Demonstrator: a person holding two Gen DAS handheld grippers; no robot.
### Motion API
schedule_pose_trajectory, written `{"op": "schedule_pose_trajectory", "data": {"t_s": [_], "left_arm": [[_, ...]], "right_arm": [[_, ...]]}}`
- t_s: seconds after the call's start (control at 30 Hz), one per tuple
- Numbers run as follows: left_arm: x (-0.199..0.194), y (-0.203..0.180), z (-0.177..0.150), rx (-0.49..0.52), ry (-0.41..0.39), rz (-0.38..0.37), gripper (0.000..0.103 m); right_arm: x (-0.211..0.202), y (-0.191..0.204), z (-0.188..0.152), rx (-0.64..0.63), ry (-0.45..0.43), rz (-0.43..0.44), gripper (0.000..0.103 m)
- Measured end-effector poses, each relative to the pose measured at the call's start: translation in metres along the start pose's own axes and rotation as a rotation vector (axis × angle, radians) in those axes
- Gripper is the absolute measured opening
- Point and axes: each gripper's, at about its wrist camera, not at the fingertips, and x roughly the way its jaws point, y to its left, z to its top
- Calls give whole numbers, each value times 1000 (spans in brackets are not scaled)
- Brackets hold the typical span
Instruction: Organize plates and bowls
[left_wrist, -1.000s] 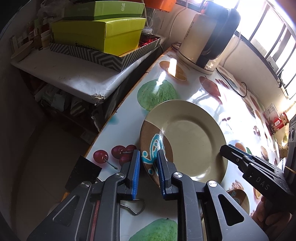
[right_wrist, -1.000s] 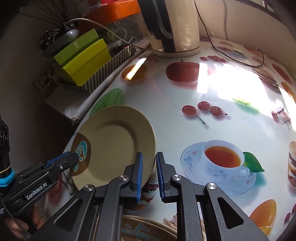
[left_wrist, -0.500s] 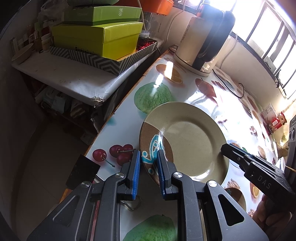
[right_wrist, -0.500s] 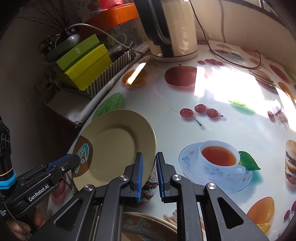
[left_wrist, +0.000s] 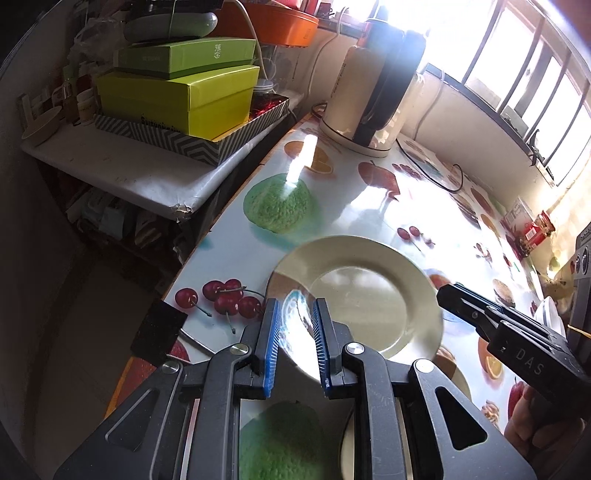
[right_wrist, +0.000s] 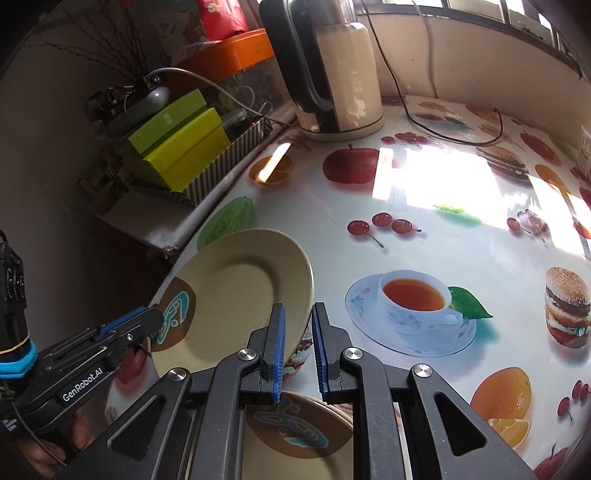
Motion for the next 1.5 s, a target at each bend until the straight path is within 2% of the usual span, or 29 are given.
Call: {"op": "schedule_pose_trajectory", "data": {"t_s": [0.13, 0.27, 0.43, 0.5, 0.57, 0.7, 0.8, 1.07, 1.3, 1.5], "left_arm": [[-2, -11, -5, 29, -9, 11, 19], [-1, -11, -9, -2, 0, 3, 19], [6, 1, -10, -31, 20, 2, 19], [10, 9, -9, -56, 26, 23, 19], [16, 17, -9, -88, 43, 4, 19], [27, 27, -9, -128, 79, -32, 19], [32, 32, -8, -150, 82, -60, 19], [41, 30, -2, -139, 87, -70, 20], [44, 23, 1, -116, 89, -56, 20], [44, 23, 1, -118, 88, -52, 20]], "right_arm": [[-11, 6, -5, -31, -18, -14, 15], [-13, 1, -9, -31, -23, -36, 15], [-8, -18, -6, 38, -8, -55, 17], [-4, -23, -3, 43, 1, -54, 23], [4, -26, -1, 57, 26, -26, 28], [15, -28, 3, 65, 35, -19, 31], [24, -29, 5, 74, 54, -8, 31], [38, -25, 7, 68, 82, 8, 31], [43, -24, 6, 70, 91, 24, 19], [44, -24, 5, 82, 90, 32, 18]]}}
